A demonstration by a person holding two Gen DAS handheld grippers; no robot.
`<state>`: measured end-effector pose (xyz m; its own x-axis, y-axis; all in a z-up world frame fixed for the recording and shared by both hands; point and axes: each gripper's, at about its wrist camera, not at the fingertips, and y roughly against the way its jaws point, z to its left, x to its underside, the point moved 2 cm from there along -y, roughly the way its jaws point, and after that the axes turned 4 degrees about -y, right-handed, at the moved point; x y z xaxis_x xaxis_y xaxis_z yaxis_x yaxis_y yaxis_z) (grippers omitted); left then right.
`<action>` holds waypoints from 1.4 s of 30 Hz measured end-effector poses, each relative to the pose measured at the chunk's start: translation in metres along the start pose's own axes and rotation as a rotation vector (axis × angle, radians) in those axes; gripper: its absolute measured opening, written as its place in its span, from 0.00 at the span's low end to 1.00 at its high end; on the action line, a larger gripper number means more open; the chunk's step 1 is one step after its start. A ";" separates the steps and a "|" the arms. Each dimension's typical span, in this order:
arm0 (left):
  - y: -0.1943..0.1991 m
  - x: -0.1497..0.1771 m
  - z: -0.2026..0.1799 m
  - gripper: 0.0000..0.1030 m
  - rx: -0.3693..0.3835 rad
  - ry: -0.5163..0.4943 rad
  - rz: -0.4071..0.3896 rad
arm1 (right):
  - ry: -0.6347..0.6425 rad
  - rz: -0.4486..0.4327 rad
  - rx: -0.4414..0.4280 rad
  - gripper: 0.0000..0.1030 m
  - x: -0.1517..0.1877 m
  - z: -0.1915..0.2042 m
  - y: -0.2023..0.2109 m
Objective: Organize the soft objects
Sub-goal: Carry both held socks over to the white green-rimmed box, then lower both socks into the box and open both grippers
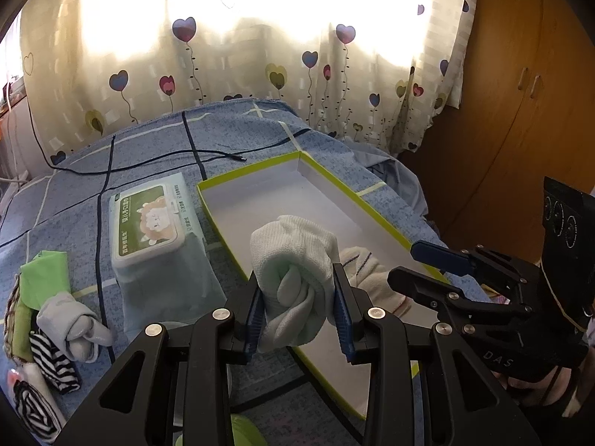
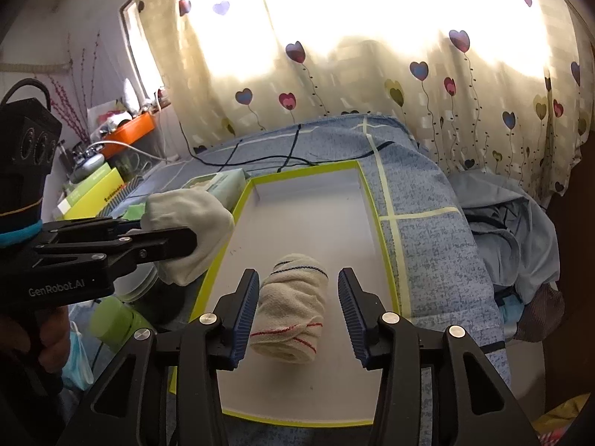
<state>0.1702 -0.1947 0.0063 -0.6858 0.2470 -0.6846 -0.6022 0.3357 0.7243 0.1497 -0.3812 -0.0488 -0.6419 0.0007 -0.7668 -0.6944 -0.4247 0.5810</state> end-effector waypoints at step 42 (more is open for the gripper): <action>0.075 0.044 0.088 0.41 -0.127 0.272 -0.105 | 0.170 0.101 -0.050 0.18 -0.016 0.036 -0.040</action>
<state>0.1311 -0.0783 0.0238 -0.6909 -0.0413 -0.7218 -0.7101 0.2258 0.6669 0.1758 -0.3317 -0.0499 -0.6404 -0.1950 -0.7428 -0.6095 -0.4594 0.6461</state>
